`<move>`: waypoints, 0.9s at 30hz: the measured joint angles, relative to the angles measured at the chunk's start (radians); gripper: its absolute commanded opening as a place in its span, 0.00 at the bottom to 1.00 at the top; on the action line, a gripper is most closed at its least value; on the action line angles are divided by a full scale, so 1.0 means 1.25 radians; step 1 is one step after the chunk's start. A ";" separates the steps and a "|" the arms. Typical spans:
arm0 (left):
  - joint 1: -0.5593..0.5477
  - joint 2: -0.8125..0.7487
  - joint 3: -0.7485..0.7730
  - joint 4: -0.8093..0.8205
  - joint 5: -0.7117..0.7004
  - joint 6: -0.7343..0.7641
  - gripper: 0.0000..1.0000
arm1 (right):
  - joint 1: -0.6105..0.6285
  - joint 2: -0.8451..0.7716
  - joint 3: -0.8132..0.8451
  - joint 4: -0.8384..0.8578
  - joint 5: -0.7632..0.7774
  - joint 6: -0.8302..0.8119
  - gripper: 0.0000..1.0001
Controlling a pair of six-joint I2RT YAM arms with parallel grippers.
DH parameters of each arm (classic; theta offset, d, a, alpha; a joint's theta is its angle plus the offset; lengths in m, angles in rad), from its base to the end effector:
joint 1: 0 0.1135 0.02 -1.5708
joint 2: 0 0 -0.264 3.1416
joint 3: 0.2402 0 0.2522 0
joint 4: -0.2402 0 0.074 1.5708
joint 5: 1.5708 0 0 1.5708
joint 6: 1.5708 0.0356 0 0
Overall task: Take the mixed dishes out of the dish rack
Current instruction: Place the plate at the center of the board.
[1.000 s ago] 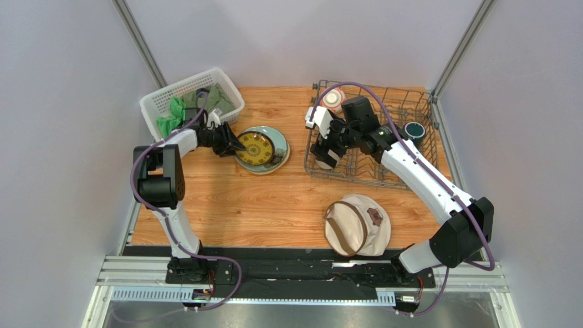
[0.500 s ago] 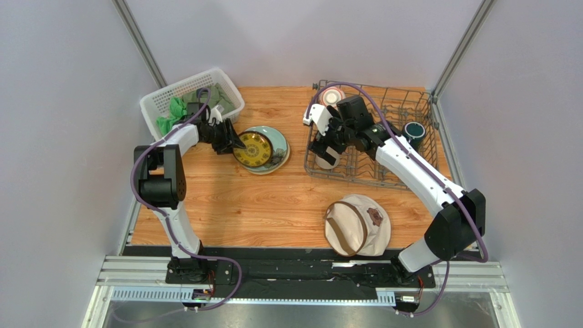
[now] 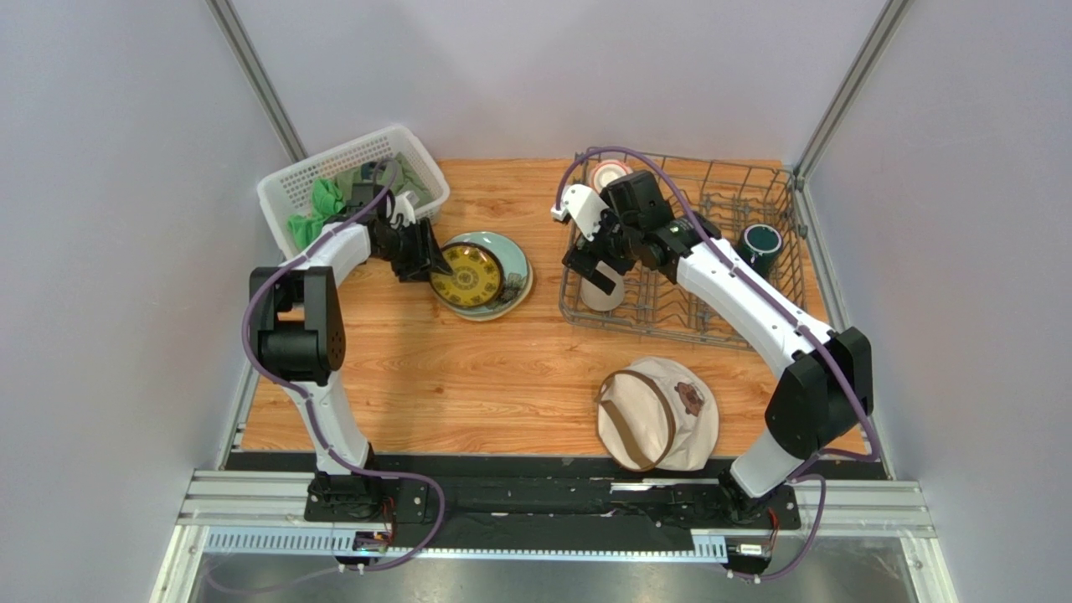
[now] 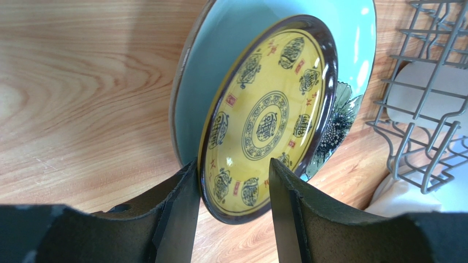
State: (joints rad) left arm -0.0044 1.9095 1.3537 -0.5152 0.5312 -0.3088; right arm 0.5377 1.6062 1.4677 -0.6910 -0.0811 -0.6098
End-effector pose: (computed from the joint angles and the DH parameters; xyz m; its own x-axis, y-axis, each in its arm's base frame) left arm 0.3976 -0.0198 0.1923 -0.9111 -0.2580 -0.3215 -0.0318 0.8216 -0.5692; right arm 0.3027 0.1839 0.3222 -0.2001 -0.7839 -0.5878 -0.8198 0.4625 -0.3377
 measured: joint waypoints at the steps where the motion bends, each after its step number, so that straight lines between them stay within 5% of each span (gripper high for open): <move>1: -0.004 0.000 0.004 -0.003 -0.005 0.003 0.56 | -0.002 0.004 0.003 -0.001 0.004 0.001 1.00; 27: -0.043 0.000 0.040 -0.050 -0.081 0.044 0.56 | -0.016 0.118 0.049 -0.024 0.044 0.006 1.00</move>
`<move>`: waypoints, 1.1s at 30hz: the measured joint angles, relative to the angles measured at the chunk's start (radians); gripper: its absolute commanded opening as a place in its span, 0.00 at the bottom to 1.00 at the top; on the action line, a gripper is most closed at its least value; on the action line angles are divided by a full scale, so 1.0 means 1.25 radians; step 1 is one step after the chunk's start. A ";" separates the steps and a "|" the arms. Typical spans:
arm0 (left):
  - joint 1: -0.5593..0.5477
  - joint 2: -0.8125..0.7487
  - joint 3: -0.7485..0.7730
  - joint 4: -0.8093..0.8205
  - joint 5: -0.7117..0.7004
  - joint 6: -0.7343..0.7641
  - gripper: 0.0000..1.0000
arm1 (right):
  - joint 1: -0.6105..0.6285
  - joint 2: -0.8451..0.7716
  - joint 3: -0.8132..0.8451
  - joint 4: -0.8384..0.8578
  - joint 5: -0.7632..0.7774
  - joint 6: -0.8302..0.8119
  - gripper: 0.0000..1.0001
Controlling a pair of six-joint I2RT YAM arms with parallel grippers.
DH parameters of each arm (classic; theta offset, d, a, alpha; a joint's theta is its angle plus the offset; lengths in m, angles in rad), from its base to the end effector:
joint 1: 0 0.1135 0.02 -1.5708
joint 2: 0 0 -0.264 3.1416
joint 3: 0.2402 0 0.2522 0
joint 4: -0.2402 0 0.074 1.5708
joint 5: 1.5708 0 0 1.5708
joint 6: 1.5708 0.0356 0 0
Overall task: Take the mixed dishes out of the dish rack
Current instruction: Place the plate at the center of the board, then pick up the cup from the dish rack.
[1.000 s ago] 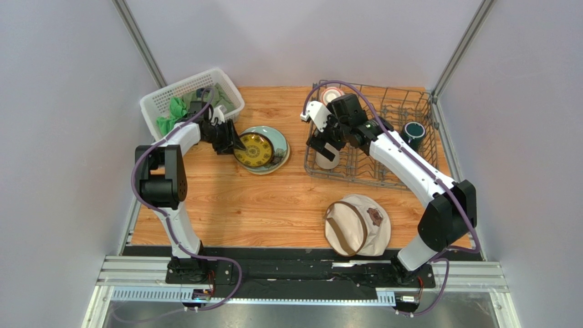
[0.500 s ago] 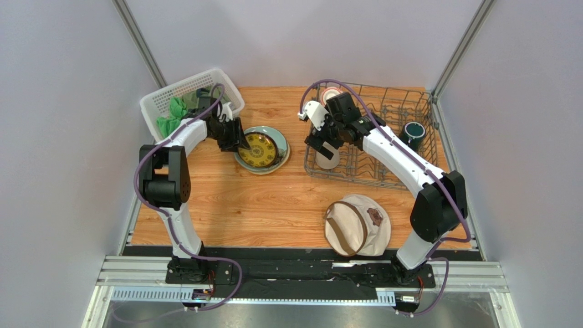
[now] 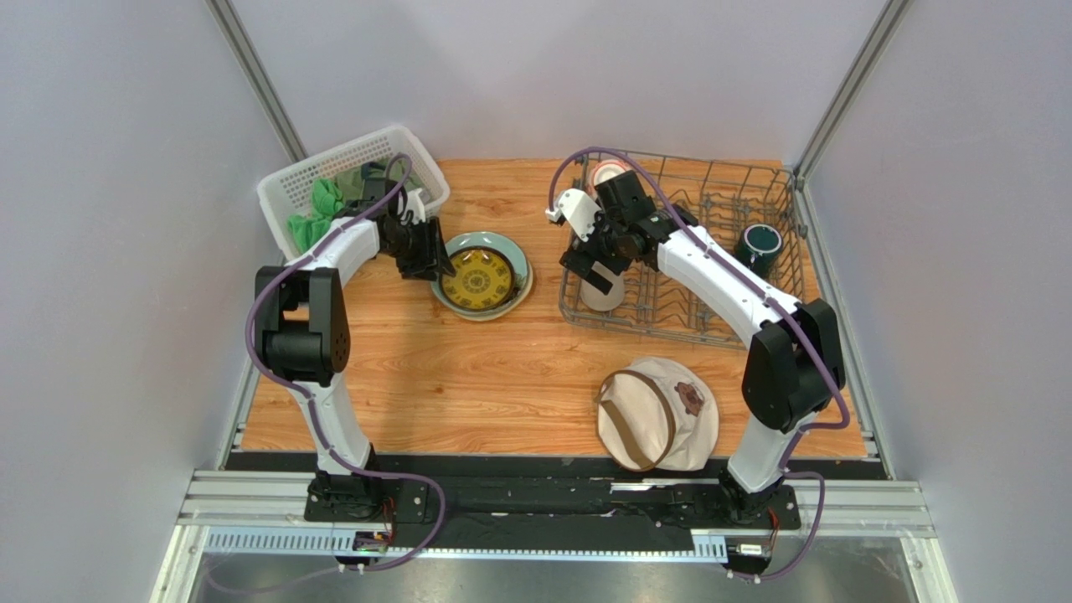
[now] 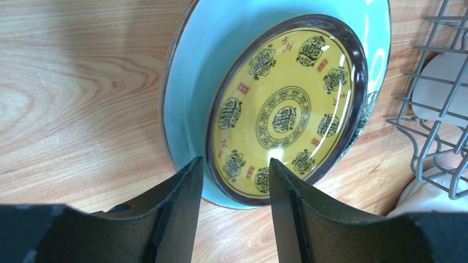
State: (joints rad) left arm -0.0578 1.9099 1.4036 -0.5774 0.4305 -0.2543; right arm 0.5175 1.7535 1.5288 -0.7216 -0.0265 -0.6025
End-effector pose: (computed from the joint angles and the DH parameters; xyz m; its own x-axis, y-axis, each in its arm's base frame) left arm 0.3994 -0.0380 0.2022 -0.9161 -0.1760 -0.3602 0.0176 0.8800 -0.4747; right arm 0.3334 0.1909 0.2881 -0.2930 -0.8186 -0.4939 -0.8181 0.4820 -0.3136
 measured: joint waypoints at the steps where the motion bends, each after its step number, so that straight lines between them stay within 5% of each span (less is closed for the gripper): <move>1: 0.000 0.000 0.000 -0.001 -0.001 0.002 0.56 | -0.002 0.002 0.000 0.000 0.000 0.000 1.00; 26: 0.000 -0.049 0.010 -0.012 -0.060 0.050 0.63 | -0.034 0.082 0.053 -0.037 -0.051 0.007 0.95; 33: 0.000 -0.096 0.010 -0.010 -0.060 0.070 0.75 | -0.034 0.088 0.060 -0.042 -0.071 0.011 0.68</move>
State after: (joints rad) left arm -0.0578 1.7905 1.4166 -0.5903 0.3557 -0.1673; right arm 0.4744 1.8633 1.6035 -0.7742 -0.1150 -0.5892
